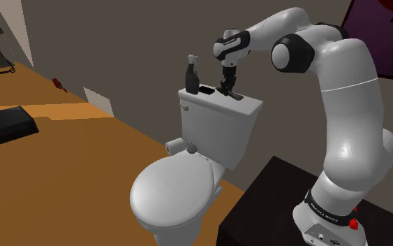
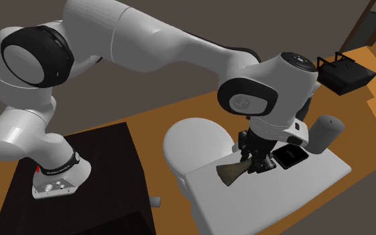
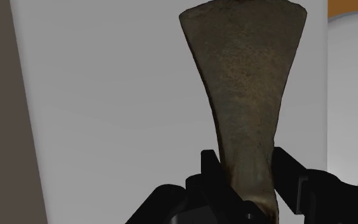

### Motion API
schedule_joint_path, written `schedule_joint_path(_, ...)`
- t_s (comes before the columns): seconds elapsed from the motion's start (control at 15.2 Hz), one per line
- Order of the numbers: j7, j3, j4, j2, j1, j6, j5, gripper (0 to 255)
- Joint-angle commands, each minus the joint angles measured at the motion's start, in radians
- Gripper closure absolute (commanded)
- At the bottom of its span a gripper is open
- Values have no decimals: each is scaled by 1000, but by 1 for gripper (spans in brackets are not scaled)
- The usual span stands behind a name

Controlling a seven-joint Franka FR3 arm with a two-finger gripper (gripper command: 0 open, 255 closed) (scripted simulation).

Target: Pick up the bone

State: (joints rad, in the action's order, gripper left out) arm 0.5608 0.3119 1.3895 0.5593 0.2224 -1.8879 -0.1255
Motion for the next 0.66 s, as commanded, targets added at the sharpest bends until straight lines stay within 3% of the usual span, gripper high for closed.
schedule_joint_path(0.0,-3,1,-13,-11,-2,23,3,255)
schedule_joint_path(0.59,-5,5,-90,-23,3,112,8,255)
